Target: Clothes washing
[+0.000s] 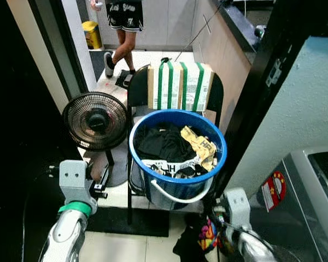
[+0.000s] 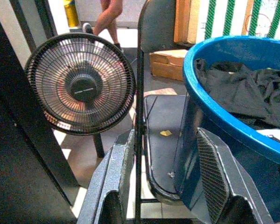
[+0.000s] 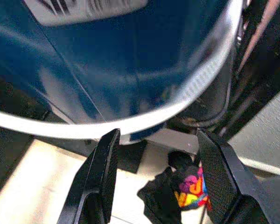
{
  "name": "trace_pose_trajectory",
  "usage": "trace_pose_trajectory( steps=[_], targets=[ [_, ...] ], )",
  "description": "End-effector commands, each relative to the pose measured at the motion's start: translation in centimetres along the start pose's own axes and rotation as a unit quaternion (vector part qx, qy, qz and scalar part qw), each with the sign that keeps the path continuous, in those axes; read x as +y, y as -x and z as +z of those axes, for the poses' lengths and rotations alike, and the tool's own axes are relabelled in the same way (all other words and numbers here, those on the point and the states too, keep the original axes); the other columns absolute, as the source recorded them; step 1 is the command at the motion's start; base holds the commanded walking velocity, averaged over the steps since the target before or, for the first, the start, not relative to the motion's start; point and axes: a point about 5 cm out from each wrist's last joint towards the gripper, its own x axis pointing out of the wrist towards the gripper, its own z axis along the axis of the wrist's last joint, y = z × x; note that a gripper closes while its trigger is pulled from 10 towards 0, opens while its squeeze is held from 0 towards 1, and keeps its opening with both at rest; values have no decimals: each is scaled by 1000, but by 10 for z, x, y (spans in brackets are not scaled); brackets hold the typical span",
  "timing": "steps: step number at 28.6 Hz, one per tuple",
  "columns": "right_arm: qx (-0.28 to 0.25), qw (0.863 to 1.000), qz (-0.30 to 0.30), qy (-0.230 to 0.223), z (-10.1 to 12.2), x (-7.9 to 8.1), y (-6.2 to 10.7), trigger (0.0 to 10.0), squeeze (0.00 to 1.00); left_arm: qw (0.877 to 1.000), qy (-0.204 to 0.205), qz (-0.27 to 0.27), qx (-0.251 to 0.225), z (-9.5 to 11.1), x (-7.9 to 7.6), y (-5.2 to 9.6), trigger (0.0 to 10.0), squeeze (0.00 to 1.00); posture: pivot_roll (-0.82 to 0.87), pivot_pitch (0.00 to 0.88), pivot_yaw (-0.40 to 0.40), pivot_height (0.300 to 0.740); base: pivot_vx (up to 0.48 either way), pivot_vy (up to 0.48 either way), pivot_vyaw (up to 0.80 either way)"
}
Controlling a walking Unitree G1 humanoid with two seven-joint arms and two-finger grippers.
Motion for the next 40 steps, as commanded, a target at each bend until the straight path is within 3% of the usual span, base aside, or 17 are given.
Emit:
trace_pose_trajectory(
  steps=[1,8,10,13,16,18,19,20,22,24,31,34,37,40],
  targets=[
    [14,1000,-13,-18,-7,-2,3,10000,0,1000,5,9,14,-5,3,6,10000,0,159,110,61,740,0,0,0],
    [5,998,-64,-19,1,-16,1,10000,0,1000,6,13,17,-6,5,9,10000,0,160,118,61,740,0,0,0],
    [3,995,-100,-28,6,-32,3,10000,0,1000,6,13,19,-6,5,10,10000,0,160,125,63,740,0,0,0],
    [7,995,-98,-26,6,-38,5,10000,0,1000,6,13,21,-6,4,11,10000,0,158,130,62,740,0,0,0],
    [14,998,-55,-15,3,-32,5,10000,0,1000,7,13,22,-6,4,10,10000,0,155,131,58,740,0,0,0],
    [22,999,35,4,-3,-1,0,10000,0,1000,8,15,23,-6,5,10,10000,0,147,130,58,740,0,0,0],
    [22,999,35,4,-3,-1,0,10000,0,1000,8,15,23,-6,5,10,10000,0,147,130,58,740,0,0,0],
    [24,997,66,10,-5,12,-2,10000,0,1000,9,16,23,-6,5,10,10000,0,147,130,58,740,0,0,0],
    [24,997,66,10,-5,12,-2,10000,0,1000,9,16,23,-6,5,10,10000,0,147,130,58,740,0,0,0],
    [30,994,104,13,-6,42,-9,10000,0,1000,10,14,23,-6,3,9,10000,0,156,130,56,740,0,0,0],
    [38,991,123,18,-8,55,-11,10000,0,1000,10,16,22,-6,3,10,10000,0,161,134,46,740,0,0,0],
    [43,989,141,13,-8,76,-16,10000,0,999,11,25,24,-7,4,16,10000,0,168,145,27,740,0,0,0],
    [37,991,131,2,-4,78,-19,10000,0,999,11,27,24,-7,4,17,10000,0,171,146,23,740,0,0,0],
    [26,996,79,-21,6,73,-25,10000,0,999,12,27,25,-7,2,18,10000,0,176,150,22,740,0,0,0]
  ],
)
